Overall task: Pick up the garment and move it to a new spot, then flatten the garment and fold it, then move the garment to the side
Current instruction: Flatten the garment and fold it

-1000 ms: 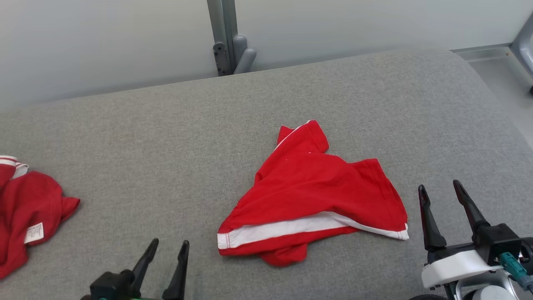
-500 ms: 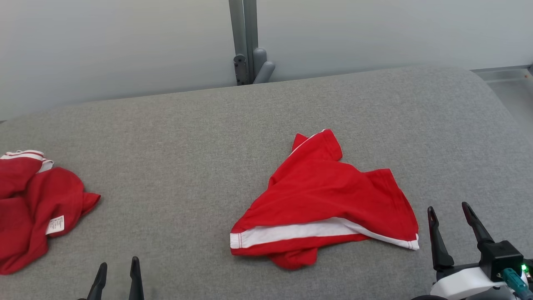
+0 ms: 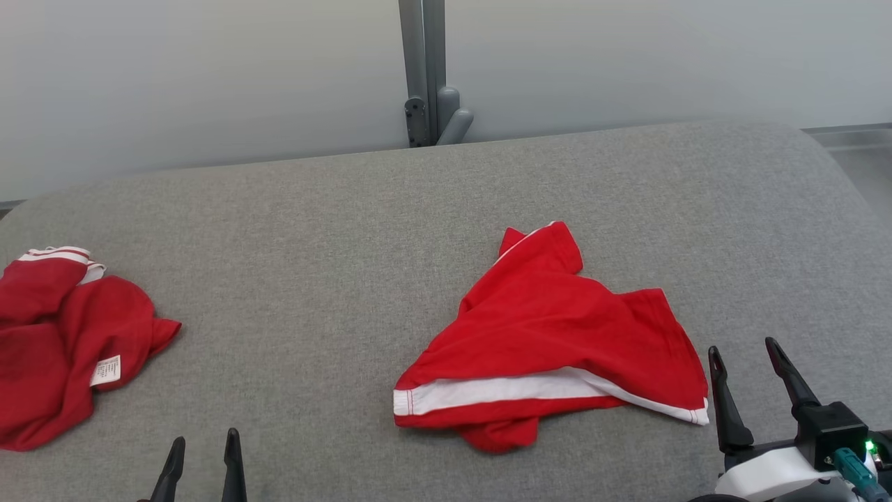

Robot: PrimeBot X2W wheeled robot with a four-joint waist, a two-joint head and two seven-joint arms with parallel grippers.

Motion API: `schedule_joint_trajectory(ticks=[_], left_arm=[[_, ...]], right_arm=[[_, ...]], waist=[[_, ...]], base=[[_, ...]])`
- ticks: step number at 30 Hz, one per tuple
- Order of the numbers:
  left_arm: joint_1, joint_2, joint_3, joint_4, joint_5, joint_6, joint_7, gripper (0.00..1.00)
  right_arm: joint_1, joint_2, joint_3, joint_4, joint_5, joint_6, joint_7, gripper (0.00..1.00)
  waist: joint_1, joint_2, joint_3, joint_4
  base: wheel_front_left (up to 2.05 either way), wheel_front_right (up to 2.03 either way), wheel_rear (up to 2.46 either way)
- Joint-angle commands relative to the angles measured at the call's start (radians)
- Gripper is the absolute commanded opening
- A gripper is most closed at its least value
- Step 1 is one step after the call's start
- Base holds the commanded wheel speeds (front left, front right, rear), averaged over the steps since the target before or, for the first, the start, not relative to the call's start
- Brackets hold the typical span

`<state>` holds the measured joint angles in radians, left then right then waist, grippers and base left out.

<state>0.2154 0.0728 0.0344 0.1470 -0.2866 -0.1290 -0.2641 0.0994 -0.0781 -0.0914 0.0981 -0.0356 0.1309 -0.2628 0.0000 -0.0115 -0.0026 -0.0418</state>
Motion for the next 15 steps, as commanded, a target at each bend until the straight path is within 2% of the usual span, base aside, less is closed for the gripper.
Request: schedule_joint_trajectory(ticks=[1,6,10,15], left_arm=[[0.010,-0.003,-0.004,-0.003,0.005,-0.002,0.000,1.00],[0.018,0.000,-0.026,-0.010,-0.005,-0.002,0.000,1.00],[0.017,-0.002,-0.061,-0.003,-0.031,-0.002,0.000,1.00],[-0.029,0.012,-0.182,0.049,-0.080,-0.001,0.035,1.00]], right_arm=[[-0.001,-0.001,0.004,0.003,0.005,0.000,-0.003,1.00],[-0.002,-0.005,0.028,0.007,0.003,0.000,-0.003,1.00],[0.019,-0.020,0.024,0.085,-0.036,0.000,-0.003,1.00],[-0.028,-0.047,0.055,0.229,-0.098,0.000,0.017,1.00]], waist=[[0.0000,0.0115,-0.001,-0.001],[0.0000,0.0115,-0.002,-0.010],[0.0000,0.0115,-0.005,-0.015],[0.0000,0.0115,0.009,-0.028]], base=[[0.00,0.00,0.00],[0.00,0.00,0.00],[0.00,0.00,0.00],[0.00,0.00,0.00]])
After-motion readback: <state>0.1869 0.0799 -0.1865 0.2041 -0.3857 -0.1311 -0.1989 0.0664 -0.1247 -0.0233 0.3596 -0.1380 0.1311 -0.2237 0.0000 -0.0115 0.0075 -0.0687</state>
